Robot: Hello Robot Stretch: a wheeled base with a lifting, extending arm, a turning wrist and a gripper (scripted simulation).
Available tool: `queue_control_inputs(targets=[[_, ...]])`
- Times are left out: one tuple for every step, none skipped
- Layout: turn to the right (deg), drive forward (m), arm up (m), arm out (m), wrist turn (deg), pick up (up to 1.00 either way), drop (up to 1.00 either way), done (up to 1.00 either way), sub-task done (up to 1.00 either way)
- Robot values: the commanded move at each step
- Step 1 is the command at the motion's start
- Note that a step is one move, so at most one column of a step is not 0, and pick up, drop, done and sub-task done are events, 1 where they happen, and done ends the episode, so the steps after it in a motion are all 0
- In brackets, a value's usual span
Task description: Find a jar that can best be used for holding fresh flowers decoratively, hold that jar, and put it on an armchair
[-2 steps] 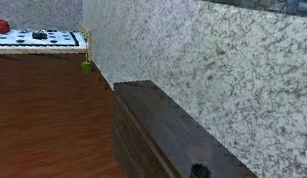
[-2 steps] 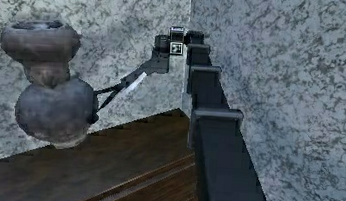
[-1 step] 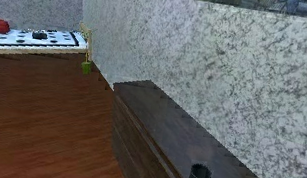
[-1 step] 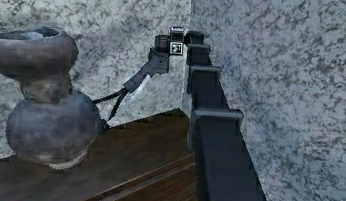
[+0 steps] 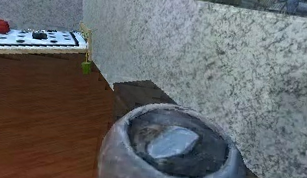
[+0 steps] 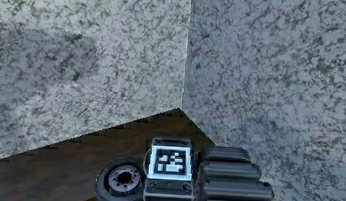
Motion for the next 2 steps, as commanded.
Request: queue_control_inputs(targets=[[-45.0, 0.0, 0.0, 0.0, 0.0, 0.0, 0.0, 0.0, 0.0], [-45.0, 0.0, 0.0, 0.0, 0.0, 0.0, 0.0, 0.0, 0.0]])
